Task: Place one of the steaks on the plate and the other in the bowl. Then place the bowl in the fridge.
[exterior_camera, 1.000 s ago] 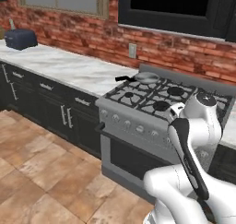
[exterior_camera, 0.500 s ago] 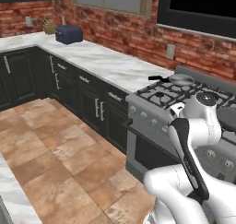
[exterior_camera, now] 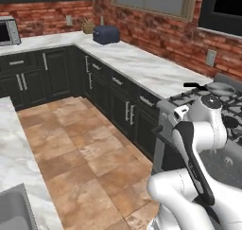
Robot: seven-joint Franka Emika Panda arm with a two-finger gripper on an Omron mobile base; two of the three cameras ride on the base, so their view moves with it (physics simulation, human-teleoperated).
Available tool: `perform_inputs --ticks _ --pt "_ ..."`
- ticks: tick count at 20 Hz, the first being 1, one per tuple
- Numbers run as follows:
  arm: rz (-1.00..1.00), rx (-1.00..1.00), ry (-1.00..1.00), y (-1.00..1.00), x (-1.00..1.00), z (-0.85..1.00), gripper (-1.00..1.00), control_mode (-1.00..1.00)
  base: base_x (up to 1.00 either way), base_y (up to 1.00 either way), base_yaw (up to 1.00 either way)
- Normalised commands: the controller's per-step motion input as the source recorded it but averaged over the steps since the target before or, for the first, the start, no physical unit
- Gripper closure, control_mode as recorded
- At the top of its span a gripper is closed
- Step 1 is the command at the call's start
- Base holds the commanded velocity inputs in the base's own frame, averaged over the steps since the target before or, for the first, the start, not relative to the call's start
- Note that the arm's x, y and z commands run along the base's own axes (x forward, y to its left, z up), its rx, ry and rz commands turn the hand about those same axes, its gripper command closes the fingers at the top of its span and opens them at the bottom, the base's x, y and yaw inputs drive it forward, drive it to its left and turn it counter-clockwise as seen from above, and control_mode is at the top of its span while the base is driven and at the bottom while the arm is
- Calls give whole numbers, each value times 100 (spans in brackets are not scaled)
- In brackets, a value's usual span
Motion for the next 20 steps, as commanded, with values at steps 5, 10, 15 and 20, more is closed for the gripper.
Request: perform_inputs --ticks 5,10,15,20 --pt "0 0 0 0 0 0 -100 100 88 0 20" --pt "0 0 0 0 0 0 -100 100 90 0 15" --pt "0 0 0 0 0 0 -100 100 88 0 18" --pt "0 0 0 0 0 0 -100 100 92 0 21"
